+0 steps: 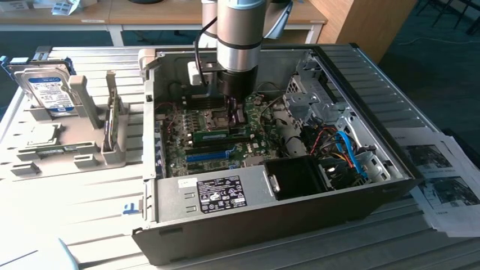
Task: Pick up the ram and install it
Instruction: 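Insert the ram into the slot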
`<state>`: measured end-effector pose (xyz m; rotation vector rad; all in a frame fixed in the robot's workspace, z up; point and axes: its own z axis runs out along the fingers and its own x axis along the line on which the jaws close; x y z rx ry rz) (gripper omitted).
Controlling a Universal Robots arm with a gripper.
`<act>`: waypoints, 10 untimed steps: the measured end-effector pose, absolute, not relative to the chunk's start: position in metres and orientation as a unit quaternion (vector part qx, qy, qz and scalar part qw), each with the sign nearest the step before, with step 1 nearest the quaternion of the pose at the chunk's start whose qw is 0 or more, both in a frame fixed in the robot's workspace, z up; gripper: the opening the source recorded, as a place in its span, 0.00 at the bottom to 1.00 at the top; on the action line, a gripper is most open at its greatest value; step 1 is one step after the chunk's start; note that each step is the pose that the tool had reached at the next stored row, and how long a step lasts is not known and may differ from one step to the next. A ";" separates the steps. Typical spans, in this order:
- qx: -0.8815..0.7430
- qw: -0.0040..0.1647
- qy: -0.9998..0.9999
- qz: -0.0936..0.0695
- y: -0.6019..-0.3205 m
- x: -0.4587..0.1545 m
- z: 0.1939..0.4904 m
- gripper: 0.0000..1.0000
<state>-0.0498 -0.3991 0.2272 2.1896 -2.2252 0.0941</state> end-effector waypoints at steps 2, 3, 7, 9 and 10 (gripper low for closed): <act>0.701 0.009 -0.712 0.030 -0.399 -0.050 0.227 0.12; 0.701 0.009 -0.712 0.030 -0.399 -0.050 0.227 0.12; 0.701 0.009 -0.712 0.030 -0.399 -0.050 0.227 0.12; 0.701 0.009 -0.712 0.030 -0.399 -0.050 0.227 0.12; 0.701 0.009 -0.712 0.030 -0.399 -0.050 0.228 0.12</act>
